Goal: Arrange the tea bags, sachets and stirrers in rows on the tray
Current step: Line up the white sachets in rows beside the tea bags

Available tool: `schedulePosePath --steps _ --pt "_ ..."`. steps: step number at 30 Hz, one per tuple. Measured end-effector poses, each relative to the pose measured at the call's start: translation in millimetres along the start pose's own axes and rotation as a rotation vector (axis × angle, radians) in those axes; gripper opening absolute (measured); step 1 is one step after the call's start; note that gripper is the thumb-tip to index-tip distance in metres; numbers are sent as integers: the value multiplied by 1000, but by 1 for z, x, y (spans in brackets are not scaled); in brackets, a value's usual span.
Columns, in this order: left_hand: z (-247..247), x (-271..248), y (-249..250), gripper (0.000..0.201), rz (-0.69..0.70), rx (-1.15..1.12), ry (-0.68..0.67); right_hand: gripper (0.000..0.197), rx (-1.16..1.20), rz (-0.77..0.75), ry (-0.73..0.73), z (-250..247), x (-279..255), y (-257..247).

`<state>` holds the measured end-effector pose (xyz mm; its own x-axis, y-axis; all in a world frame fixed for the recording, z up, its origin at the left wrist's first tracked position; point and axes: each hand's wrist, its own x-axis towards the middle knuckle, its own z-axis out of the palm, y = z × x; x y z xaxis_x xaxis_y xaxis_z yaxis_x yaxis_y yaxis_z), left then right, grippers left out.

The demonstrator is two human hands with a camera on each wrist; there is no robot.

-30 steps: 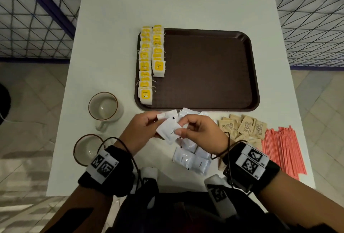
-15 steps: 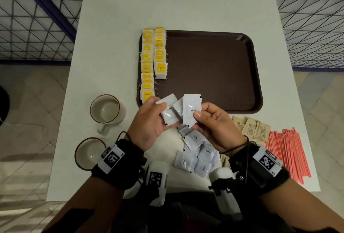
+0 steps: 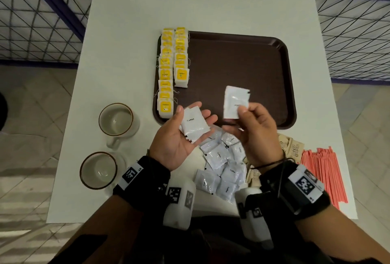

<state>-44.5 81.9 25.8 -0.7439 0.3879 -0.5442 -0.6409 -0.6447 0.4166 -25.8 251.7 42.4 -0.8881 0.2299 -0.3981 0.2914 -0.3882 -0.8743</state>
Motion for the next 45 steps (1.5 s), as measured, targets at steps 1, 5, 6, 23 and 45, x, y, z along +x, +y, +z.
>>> schedulePosePath --steps 1,5,6,23,45 --pt "-2 -1 2 47 -6 15 2 8 -11 -14 2 -6 1 -5" --pt "-8 -1 4 48 -13 157 -14 12 -192 -42 -114 -18 3 -22" --pt "-8 -1 4 47 -17 187 -20 14 -230 -47 -147 -19 4 -25" --pt "8 -3 -10 71 -166 384 -230 34 -1139 -399 -714 28 18 -54" --pt "-52 11 -28 41 141 1533 131 71 -1581 -4 -291 -82 25 45"
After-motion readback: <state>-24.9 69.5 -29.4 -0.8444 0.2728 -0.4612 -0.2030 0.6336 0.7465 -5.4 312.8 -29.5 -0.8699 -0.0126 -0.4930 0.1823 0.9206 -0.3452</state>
